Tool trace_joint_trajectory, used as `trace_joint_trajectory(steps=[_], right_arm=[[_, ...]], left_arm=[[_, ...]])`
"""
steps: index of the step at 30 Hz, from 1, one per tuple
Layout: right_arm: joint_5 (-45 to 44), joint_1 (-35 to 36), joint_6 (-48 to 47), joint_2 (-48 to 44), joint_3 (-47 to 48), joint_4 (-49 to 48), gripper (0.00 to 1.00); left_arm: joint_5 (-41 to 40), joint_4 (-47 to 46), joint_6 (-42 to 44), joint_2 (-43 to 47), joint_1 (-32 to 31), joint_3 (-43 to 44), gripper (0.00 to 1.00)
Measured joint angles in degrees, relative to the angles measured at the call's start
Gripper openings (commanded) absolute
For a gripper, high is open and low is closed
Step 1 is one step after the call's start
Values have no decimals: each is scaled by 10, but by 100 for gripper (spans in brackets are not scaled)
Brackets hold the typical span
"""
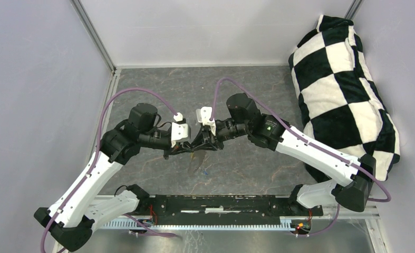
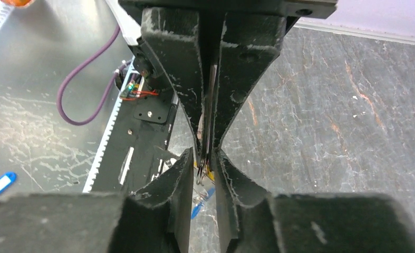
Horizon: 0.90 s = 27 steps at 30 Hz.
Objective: Put the keys on the keyring
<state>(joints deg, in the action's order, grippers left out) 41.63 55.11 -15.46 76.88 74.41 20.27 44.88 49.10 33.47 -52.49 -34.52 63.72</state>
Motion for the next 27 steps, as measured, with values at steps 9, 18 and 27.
trace_joint_trajectory(steps=[9,18,27], right_arm=[[8,0,21,2,-3,-31,16],[6,1,7,11,-3,4,5],[-8,1,23,9,-2,-8,26]], left_arm=[[-6,-5,0,10,0,-2,2],[-15,-10,0,23,0,-8,2],[-17,-13,0,24,0,-8,2]])
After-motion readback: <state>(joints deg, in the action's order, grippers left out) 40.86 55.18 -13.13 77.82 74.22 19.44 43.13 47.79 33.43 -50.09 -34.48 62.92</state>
